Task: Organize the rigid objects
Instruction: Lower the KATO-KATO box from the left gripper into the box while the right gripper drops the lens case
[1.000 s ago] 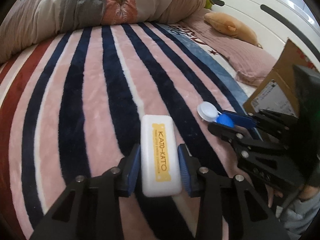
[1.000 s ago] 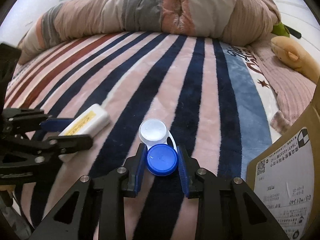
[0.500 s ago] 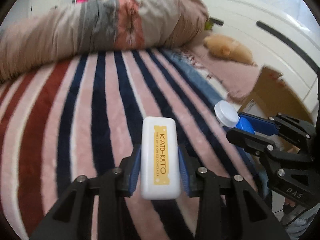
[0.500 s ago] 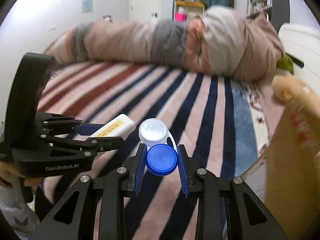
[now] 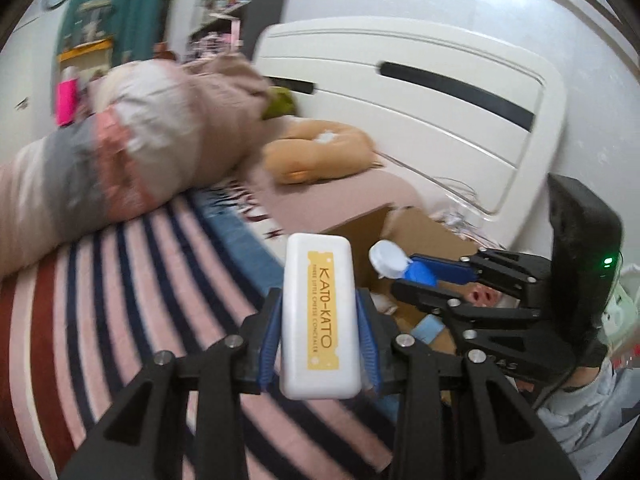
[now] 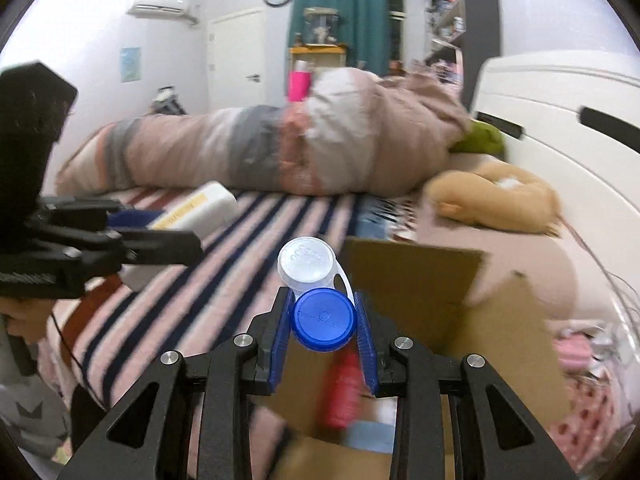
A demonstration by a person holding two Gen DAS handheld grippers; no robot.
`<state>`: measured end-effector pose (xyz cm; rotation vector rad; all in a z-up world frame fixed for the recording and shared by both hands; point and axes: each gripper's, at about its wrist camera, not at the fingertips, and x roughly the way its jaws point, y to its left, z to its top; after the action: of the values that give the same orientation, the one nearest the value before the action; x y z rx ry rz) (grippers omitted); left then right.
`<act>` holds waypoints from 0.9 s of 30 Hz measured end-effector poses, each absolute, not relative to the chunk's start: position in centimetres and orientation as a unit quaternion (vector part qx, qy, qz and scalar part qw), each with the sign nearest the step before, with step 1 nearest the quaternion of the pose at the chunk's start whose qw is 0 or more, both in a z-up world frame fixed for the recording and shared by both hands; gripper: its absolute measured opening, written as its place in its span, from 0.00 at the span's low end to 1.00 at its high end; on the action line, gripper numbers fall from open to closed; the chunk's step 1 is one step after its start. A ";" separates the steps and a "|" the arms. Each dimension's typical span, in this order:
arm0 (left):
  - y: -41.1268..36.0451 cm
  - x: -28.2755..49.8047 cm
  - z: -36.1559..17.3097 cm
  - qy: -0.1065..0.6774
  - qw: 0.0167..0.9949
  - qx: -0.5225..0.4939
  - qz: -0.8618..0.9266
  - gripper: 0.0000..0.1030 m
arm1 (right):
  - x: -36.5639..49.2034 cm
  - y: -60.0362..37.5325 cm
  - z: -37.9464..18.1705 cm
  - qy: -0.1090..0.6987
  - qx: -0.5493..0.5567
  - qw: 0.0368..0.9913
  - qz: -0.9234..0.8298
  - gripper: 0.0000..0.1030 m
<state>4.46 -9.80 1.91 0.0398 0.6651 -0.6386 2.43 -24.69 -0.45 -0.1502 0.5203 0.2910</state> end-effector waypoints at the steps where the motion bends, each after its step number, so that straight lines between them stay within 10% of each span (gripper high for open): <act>1: -11.3 4.8 2.2 0.323 0.891 0.030 -0.319 0.31 | 2.6 -25.7 -0.4 0.259 -0.073 0.954 0.135 0.25; 27: -23.1 9.7 -2.4 0.409 0.839 0.124 -0.336 0.31 | 4.1 -35.4 -3.8 0.286 -0.048 0.953 0.087 0.41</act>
<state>9.66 -23.12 -2.35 0.2626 0.8653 -0.7113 4.11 -35.35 -3.79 -0.0970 0.5812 0.1768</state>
